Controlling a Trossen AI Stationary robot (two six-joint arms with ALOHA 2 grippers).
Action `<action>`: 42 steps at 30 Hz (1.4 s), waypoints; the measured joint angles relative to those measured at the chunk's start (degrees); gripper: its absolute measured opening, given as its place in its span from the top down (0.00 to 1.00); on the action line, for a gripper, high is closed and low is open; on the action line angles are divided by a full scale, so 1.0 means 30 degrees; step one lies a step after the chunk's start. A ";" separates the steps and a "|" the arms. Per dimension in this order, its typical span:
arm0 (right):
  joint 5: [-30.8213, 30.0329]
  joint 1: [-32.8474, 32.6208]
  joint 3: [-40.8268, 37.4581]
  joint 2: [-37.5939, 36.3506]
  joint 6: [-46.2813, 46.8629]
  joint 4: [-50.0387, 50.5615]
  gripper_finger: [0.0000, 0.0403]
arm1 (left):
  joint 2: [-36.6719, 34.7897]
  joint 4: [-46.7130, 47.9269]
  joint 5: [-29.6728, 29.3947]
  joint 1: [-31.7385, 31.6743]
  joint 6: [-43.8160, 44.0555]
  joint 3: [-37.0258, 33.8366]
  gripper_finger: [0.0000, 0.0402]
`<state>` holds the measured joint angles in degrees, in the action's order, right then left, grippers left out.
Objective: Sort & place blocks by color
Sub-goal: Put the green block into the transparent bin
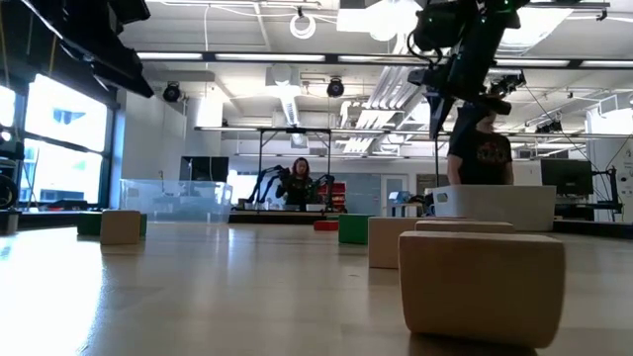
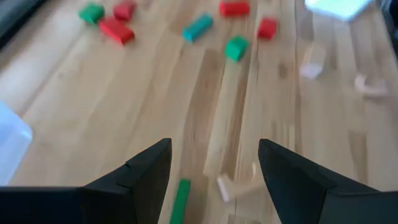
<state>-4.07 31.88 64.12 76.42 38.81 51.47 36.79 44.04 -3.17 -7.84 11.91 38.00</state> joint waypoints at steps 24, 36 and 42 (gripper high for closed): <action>-0.1794 -0.4651 0.0000 0.0009 0.2449 -0.0017 0.55 | 0.8855 -0.0112 -0.0097 0.0000 0.0006 0.0000 0.43; -0.1415 -0.4670 0.0000 0.0016 0.1559 -0.0032 0.55 | 1.2419 -0.0123 -0.0865 -0.0015 0.0719 0.0000 0.43; -0.1342 -0.4670 0.0000 0.0016 0.1413 -0.0032 0.55 | 1.4041 -0.0163 -0.1700 -0.0015 0.1339 0.0000 0.43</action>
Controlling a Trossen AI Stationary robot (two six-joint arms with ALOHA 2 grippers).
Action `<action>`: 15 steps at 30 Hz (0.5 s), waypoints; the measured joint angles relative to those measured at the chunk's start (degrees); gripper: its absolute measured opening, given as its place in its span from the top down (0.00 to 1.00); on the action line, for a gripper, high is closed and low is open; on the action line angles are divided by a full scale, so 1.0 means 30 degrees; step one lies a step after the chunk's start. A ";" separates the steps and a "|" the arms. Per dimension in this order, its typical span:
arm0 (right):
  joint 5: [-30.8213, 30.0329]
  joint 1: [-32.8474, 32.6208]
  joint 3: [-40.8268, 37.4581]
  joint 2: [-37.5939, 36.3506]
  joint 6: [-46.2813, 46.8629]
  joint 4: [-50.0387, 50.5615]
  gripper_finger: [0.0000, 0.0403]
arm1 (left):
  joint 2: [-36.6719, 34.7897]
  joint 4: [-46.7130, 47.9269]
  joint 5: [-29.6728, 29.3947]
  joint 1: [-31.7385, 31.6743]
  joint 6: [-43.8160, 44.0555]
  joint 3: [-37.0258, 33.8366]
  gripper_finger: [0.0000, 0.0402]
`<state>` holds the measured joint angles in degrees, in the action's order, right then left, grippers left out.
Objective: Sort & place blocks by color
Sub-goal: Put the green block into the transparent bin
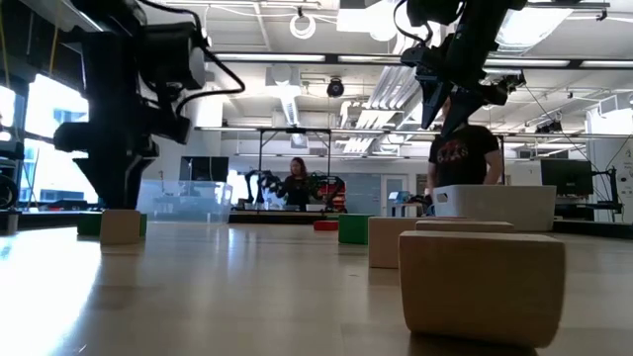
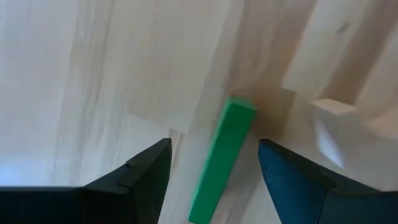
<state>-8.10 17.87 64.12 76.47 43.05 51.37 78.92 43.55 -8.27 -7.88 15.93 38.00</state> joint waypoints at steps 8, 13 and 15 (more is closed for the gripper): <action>-0.0007 0.0000 0.0000 0.0000 -0.0209 0.0000 0.55 | 0.2005 0.0047 0.0109 -0.0007 0.0003 0.0098 0.43; 0.0119 0.0000 0.0000 0.0007 -0.0211 -0.0037 0.55 | 0.2426 0.0017 0.0761 -0.0068 -0.0008 0.0124 0.50; 0.0240 -0.0058 0.0000 0.0007 -0.0211 -0.0179 0.55 | 0.2367 -0.0040 0.0999 -0.0188 -0.0051 0.0094 0.57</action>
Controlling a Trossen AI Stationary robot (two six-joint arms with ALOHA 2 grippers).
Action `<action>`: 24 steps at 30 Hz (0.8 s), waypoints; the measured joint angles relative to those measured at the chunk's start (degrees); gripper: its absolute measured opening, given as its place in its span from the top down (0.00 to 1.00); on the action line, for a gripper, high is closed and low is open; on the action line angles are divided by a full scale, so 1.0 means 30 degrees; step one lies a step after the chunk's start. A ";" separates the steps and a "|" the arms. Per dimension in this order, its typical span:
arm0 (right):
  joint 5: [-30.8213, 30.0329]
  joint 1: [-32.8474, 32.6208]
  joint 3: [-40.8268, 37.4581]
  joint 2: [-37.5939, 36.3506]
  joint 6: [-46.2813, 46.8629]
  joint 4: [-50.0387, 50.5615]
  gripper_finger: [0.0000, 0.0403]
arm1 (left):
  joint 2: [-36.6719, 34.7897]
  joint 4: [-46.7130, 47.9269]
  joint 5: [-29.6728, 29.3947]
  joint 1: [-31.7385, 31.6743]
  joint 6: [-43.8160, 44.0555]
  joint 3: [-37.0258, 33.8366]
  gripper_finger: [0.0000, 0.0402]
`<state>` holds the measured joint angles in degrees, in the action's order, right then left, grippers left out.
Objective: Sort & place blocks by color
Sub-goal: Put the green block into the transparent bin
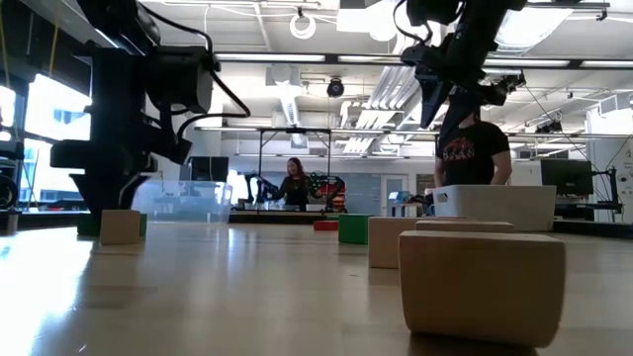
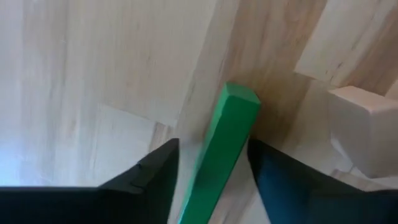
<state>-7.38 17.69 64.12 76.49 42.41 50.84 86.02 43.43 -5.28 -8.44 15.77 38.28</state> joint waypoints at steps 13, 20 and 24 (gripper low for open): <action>-0.0226 -0.1865 0.0000 0.0000 -0.0151 -0.2124 0.55 | -0.2100 -0.0179 -0.0007 -0.2211 0.0397 -0.0162 0.90; 0.0143 -0.3161 0.0000 0.0000 0.0299 -0.2459 0.55 | -0.4566 -0.0462 -0.0179 -0.4567 0.0546 0.0165 0.92; 0.0427 -0.3831 0.0000 0.0000 0.0987 -0.2580 0.55 | -0.5793 -0.0585 -0.1271 -0.6146 0.0108 0.1385 0.93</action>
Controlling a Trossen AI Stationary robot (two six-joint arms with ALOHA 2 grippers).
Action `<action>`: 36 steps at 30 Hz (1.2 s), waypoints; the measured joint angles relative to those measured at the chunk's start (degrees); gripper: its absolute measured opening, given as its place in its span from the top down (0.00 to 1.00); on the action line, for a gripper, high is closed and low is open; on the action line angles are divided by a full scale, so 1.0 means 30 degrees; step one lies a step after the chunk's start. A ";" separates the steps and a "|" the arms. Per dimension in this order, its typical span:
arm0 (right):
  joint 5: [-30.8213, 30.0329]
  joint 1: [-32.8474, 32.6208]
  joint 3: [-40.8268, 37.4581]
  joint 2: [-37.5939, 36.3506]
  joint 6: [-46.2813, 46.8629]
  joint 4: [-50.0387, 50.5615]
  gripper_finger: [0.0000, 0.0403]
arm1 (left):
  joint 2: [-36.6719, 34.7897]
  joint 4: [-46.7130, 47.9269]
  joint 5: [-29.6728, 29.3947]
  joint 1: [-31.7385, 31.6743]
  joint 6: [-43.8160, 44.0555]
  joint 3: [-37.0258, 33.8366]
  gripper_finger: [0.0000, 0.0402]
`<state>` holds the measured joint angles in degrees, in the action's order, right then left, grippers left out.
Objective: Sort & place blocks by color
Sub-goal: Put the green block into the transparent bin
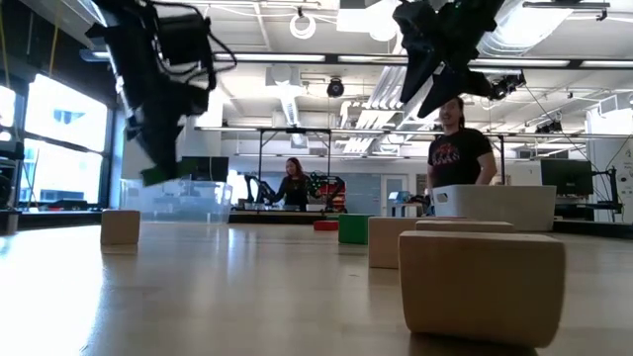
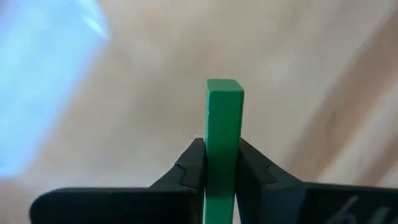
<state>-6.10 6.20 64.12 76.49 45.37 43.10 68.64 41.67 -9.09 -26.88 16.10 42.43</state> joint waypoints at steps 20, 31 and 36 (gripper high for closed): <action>0.0206 -0.1732 0.0000 0.0000 0.1313 -0.0468 0.55 | 0.0357 -0.3272 -0.2062 -0.8628 -0.3662 0.2958 0.92; 0.0046 -0.2614 0.0000 0.0007 0.1443 -0.0622 0.55 | 0.3724 -0.3272 -0.1025 -0.9950 -0.2418 0.2958 0.90; 0.0046 -0.2999 0.0000 0.0007 0.2352 -0.0622 0.55 | 0.4535 -0.3272 -0.0471 -0.9995 -0.2414 0.2958 0.90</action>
<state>-5.96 -2.79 64.12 76.51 52.43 41.23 82.24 31.86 -10.50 -56.87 8.85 51.31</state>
